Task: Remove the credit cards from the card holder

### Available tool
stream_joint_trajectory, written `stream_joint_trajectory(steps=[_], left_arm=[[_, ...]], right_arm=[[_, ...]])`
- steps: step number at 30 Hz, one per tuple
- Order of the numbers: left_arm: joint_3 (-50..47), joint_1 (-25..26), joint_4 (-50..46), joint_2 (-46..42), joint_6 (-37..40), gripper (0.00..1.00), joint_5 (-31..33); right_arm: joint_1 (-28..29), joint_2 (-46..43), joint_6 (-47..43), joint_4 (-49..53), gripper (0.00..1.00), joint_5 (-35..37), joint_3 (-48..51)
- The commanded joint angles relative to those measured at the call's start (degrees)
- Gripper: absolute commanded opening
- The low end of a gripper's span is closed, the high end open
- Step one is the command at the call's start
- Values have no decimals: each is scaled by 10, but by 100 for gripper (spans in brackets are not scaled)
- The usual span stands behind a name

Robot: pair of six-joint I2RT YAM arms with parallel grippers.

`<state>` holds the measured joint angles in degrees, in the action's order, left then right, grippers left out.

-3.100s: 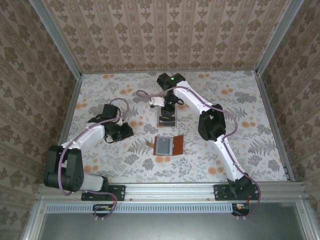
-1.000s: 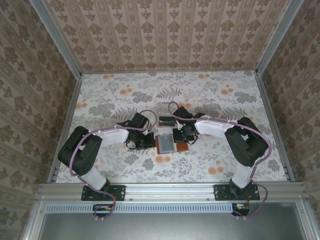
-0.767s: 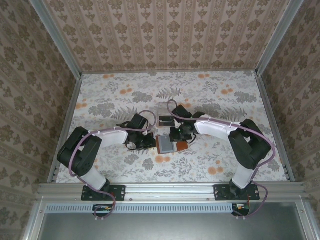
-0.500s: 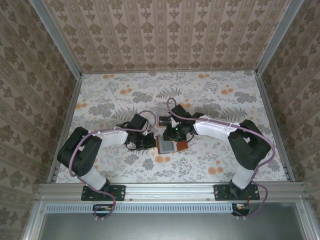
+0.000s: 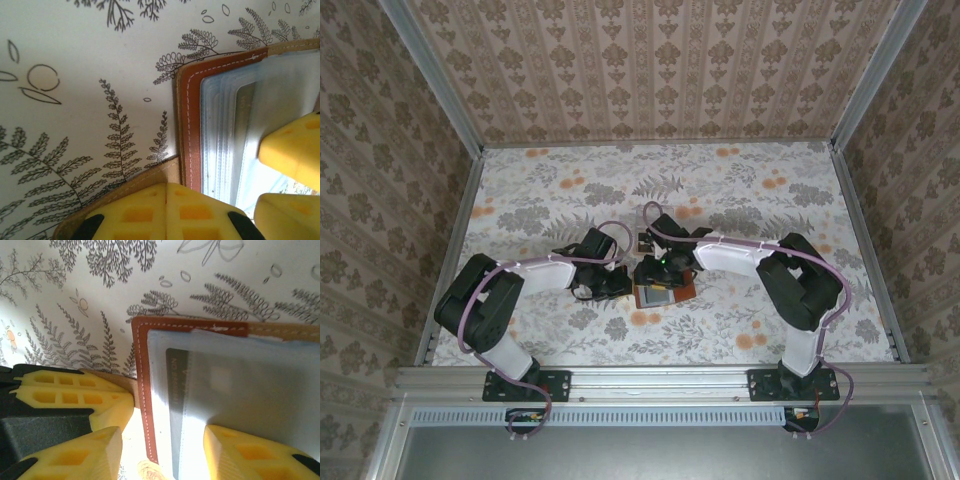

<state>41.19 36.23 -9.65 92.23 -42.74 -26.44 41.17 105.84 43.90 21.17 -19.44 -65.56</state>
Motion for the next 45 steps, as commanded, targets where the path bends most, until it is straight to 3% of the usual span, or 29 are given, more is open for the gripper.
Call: stream_joint_trajectory(steps=[1, 14, 23, 39, 45], left_arm=[[-22, -1, -23, 9, -4, 8, 17], [-16, -1, -24, 20, 3, 8, 13], [-15, -1, -28, 19, 4, 8, 17], [8, -2, -57, 15, 9, 8, 26], [38, 2, -79, -2, 12, 9, 27]], right_arm=[[6, 2, -21, 77, 52, 67, -15], [33, -11, -48, 205, 63, 203, -63], [35, -24, -55, 241, 63, 255, -64], [-10, -40, -75, 223, 63, 253, -10], [-19, -48, -74, 187, 54, 202, 19]])
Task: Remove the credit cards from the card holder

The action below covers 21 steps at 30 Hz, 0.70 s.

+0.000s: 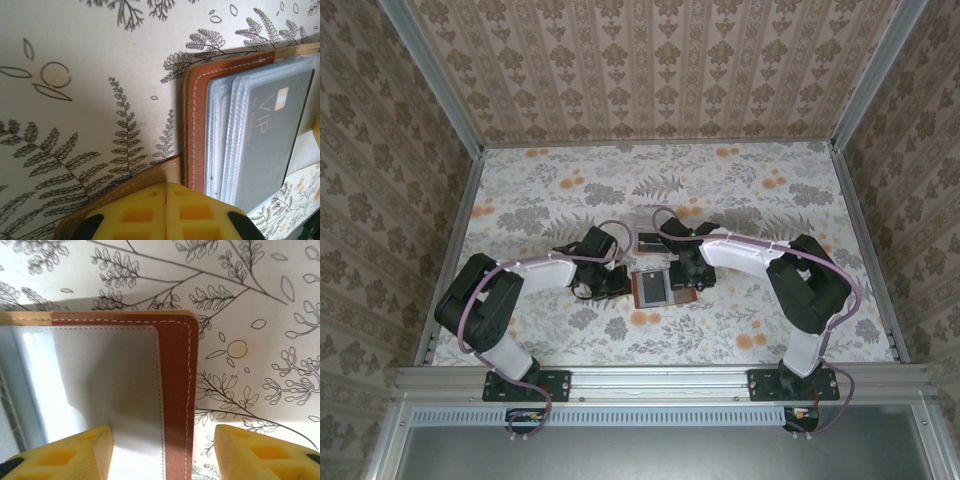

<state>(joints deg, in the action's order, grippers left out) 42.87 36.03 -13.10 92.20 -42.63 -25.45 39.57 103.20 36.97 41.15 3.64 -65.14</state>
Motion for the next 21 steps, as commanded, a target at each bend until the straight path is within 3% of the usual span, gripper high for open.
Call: stream_joint_trajectory(steps=[1, 6, 13, 21], left_arm=[[26, 6, -48, -5, 11, 9, 18], [53, 15, -65, -23, 9, 11, 16], [94, 40, -63, 2, 8, 12, 6], [142, 51, -27, 62, 6, 11, -28]], right_arm=[[-3, -25, -4, -17, 53, -35, 19], [-3, -46, 4, -29, 47, -46, 36], [-3, -76, 2, -7, 46, -15, 29], [-3, -91, 11, -30, 41, -61, 16]])
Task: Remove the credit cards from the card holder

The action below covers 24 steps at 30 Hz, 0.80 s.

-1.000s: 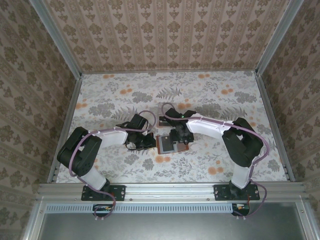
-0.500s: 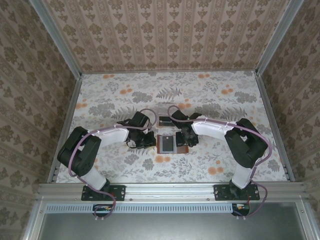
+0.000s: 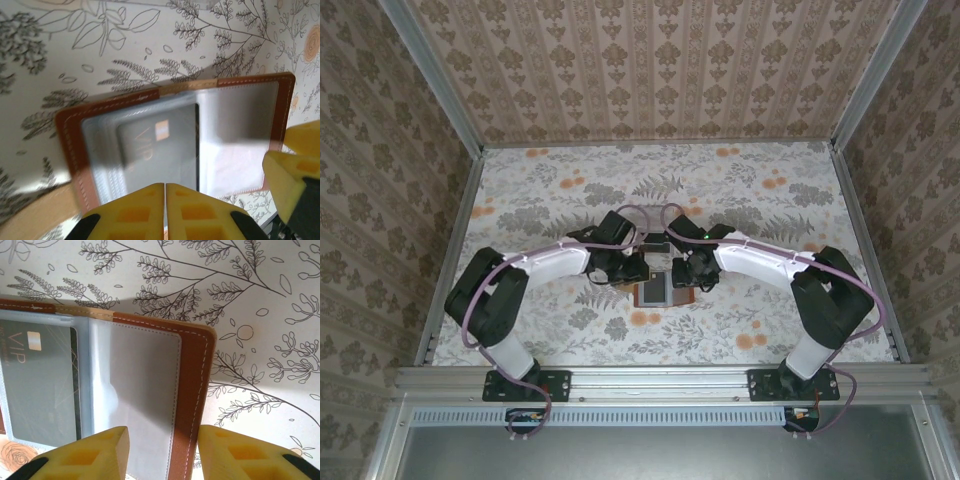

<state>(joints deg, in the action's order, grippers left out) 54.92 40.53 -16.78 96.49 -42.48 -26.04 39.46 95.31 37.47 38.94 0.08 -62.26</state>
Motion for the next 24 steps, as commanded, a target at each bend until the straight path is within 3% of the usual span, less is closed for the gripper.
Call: stream_joint_trajectory(steps=[1, 5, 9, 15, 24], left_arm=[[27, 7, 10, 27, 5, 10, -25], [37, 9, 7, 48, 10, 9, -27], [37, 9, -25, 54, 25, 9, -3], [14, 6, -32, 29, 28, 9, 7], [-5, -5, -29, 17, 28, 9, 6]], right_arm=[[-2, -11, 9, -15, 40, -34, -12], [-3, -3, 19, -32, 37, -58, -12], [-3, -4, 19, 3, 45, -13, -21], [-7, -22, 5, 31, 44, 15, -36], [-8, -27, 51, -112, 36, -135, -1]])
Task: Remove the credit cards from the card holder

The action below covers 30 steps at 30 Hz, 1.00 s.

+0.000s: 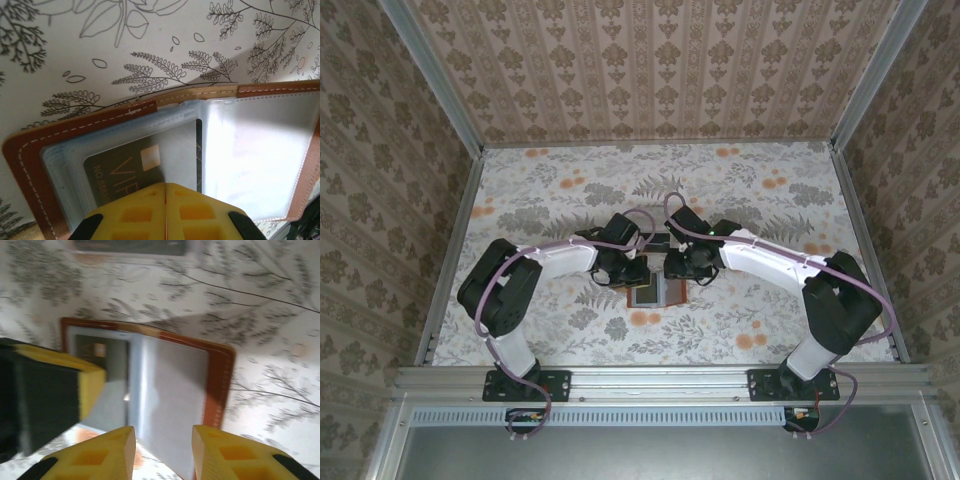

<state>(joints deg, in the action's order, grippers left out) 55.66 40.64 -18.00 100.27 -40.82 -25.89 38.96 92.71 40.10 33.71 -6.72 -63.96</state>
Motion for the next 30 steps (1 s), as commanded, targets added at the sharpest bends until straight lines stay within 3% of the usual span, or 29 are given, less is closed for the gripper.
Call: stream_joint_trajectory(steps=[1, 12, 30], left_arm=[[-14, -7, -16, -23, 11, 9, 4], [-25, -12, -9, -36, 8, 9, -1], [-36, -13, -3, -32, 4, 8, 0]], right_arm=[[-3, 7, 31, -75, 35, -85, 18], [-4, 85, 74, -193, 28, -162, 43], [-6, 124, 56, -180, 26, -135, 48]])
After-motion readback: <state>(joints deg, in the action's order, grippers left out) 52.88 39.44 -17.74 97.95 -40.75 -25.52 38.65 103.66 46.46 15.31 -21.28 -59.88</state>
